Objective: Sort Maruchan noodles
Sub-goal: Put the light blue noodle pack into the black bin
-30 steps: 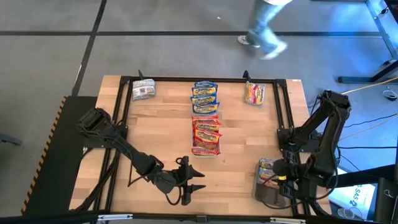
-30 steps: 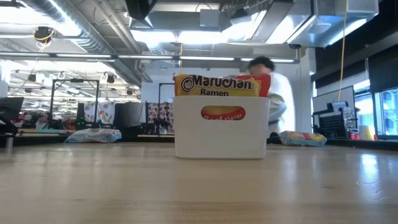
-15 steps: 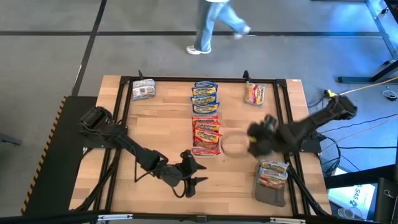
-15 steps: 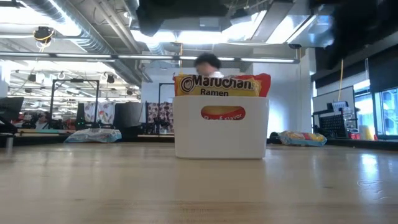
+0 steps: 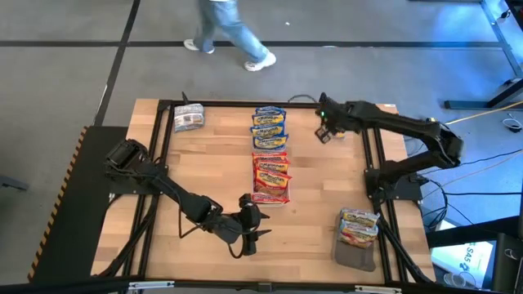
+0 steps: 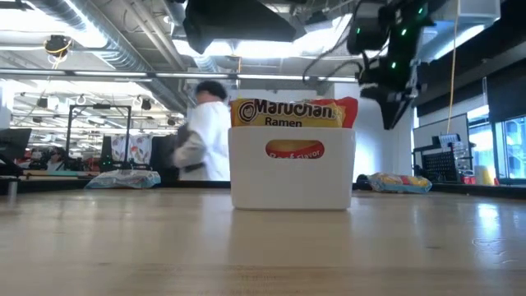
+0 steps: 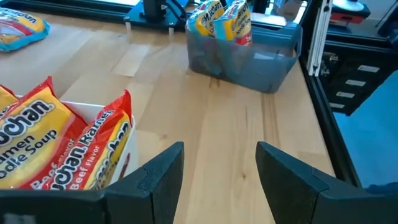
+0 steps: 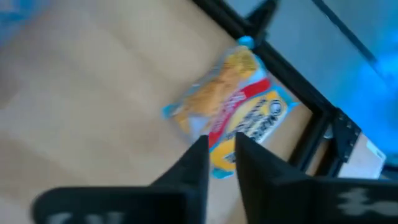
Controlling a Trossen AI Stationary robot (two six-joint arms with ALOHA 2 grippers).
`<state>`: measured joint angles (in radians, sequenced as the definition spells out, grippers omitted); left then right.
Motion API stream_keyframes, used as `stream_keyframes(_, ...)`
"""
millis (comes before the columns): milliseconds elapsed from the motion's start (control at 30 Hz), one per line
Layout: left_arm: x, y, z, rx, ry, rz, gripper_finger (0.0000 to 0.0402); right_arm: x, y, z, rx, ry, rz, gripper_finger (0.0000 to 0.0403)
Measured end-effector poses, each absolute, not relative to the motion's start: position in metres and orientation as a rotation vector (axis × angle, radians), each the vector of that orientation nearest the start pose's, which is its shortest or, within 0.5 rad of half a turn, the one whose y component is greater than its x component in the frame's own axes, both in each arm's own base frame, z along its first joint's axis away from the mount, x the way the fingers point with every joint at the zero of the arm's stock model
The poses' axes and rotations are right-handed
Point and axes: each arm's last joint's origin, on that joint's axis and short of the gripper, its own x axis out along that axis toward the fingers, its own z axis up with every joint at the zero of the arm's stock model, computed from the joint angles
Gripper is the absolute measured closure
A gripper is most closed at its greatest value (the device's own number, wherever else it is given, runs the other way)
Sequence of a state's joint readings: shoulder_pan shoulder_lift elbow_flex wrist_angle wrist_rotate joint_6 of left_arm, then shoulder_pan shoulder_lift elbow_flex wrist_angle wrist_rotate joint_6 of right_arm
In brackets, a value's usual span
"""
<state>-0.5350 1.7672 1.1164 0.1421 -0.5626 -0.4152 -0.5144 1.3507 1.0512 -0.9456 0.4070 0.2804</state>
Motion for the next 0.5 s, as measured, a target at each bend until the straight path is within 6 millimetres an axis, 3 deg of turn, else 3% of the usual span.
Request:
stream_keyframes(133,0.338,-0.181,0.217,-0.136,0.418,0.118,0.0207,0.202,-0.161,0.242,0.338,1.206,-1.047,0.0395)
stream_keyframes(333,0.340,-0.177,0.217,-0.137,0.418,0.129,0.0207,0.206,-0.189,0.214,0.402,1.251,-1.091,0.0389)
stream_keyframes(500,0.341,-0.177,0.217,-0.138,0.417,0.130,0.0207,0.214,-0.198,0.189,0.430,1.311,-1.100,0.0401)
